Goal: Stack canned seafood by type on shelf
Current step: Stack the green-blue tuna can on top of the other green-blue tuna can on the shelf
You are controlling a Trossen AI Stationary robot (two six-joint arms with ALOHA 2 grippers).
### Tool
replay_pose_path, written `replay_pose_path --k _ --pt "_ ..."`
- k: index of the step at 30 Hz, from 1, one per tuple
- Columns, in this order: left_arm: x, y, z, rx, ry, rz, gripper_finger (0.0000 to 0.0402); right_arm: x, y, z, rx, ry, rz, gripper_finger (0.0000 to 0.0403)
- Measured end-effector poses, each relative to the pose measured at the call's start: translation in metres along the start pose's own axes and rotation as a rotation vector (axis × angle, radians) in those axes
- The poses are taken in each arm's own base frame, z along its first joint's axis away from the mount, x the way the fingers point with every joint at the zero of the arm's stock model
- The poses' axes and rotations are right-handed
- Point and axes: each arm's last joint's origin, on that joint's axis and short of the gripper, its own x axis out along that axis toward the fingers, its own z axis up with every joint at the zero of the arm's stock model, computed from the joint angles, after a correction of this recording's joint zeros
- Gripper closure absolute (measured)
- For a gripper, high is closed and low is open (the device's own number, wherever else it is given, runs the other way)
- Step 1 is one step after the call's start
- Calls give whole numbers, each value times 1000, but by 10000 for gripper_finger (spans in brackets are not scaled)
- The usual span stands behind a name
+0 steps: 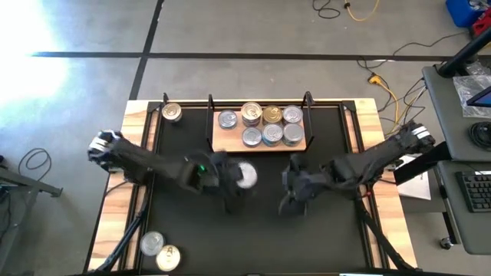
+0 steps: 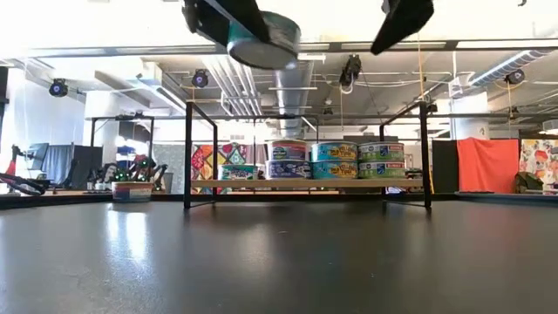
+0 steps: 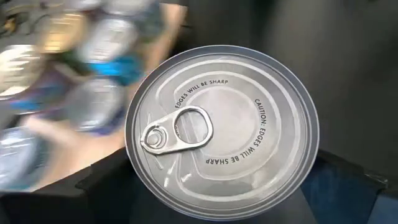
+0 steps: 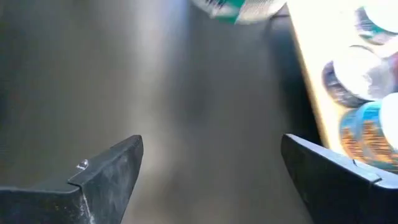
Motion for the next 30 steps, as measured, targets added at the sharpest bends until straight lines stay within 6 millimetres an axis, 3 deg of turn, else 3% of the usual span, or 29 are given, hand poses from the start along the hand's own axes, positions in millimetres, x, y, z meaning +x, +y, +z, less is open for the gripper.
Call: replay_pose_path --k 3,6,12,17,20,24,30 --pt "-11 43 12 -46 11 53 45 0 -23 8 61 -32 -39 29" --pt "-8 84 20 -56 36 85 44 5 -45 16 91 -56 -54 30" --pt "13 164 25 34 110 135 44 23 -89 37 61 -151 7 39" --pt "35 221 16 104 192 117 43 27 -145 63 61 -383 -25 41" --pt "41 248 12 123 177 100 43 28 -185 78 95 -499 4 58" --pt "50 274 8 94 146 108 43 41 -240 91 158 -542 23 111" --pt "66 276 4 144 168 67 43 74 -299 102 253 -480 141 226"
